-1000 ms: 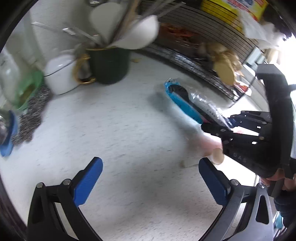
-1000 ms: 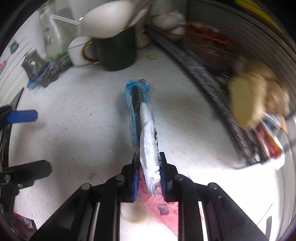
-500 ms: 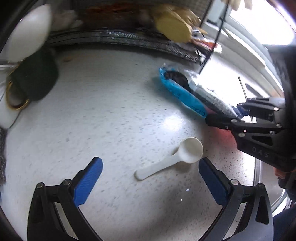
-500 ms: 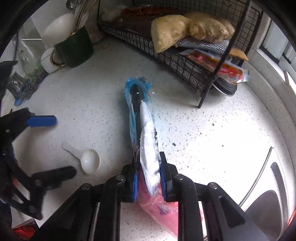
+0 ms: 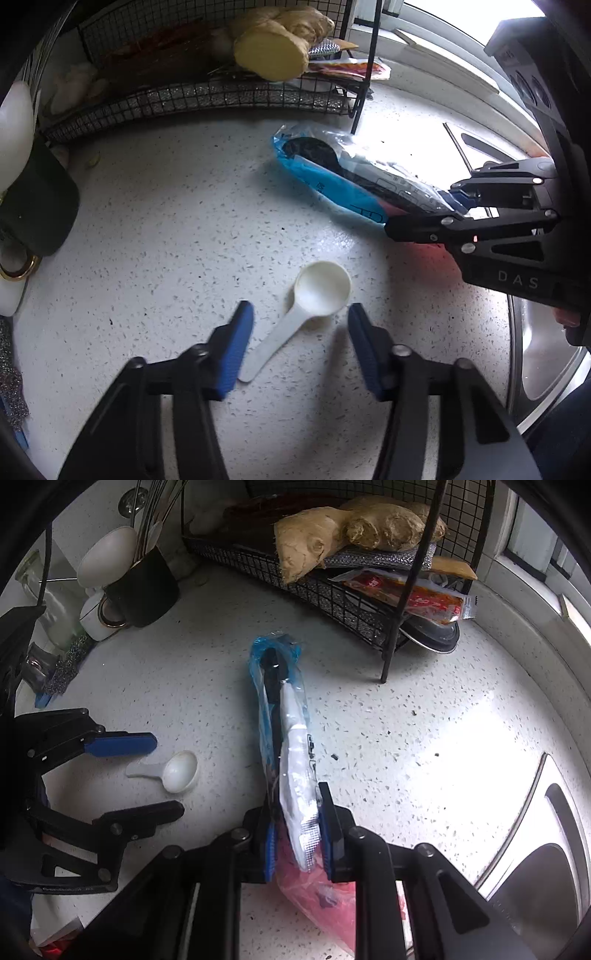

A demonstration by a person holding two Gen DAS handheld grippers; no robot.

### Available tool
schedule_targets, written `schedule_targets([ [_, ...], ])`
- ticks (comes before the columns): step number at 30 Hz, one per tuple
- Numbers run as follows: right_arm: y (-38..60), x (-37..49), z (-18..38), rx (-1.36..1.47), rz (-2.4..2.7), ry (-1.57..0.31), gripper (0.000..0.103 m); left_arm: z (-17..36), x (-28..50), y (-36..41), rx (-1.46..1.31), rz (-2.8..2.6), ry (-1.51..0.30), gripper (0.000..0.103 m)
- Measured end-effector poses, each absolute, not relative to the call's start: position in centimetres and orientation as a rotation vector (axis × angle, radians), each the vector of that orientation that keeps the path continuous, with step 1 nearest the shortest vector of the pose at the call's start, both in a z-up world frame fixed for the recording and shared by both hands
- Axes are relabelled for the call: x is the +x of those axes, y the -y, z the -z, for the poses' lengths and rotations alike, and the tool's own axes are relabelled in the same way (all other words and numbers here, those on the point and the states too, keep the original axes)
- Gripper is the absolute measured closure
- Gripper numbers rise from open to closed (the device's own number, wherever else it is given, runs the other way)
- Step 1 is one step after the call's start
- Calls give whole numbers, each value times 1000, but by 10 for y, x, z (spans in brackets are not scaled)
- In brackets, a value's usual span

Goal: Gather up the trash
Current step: 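Grasp the blue-pink package with the right tool while the left tool grasps the white spoon, then carry the package and white spoon down over the red bin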

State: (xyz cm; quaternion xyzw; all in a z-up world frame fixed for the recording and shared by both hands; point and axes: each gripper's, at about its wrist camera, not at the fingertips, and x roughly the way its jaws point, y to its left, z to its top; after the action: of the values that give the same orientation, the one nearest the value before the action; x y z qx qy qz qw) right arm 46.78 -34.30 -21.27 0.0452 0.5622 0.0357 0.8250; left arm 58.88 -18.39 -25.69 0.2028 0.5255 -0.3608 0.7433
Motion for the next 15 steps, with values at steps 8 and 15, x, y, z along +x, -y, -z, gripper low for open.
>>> schedule_targets([
  [8,329,476,220,103,-74,-1203,85,257,584,188,390,748,-1191,94],
  [15,326,473,219,100,-80,-1201,85,235,562,179,349,717,-1174,94],
])
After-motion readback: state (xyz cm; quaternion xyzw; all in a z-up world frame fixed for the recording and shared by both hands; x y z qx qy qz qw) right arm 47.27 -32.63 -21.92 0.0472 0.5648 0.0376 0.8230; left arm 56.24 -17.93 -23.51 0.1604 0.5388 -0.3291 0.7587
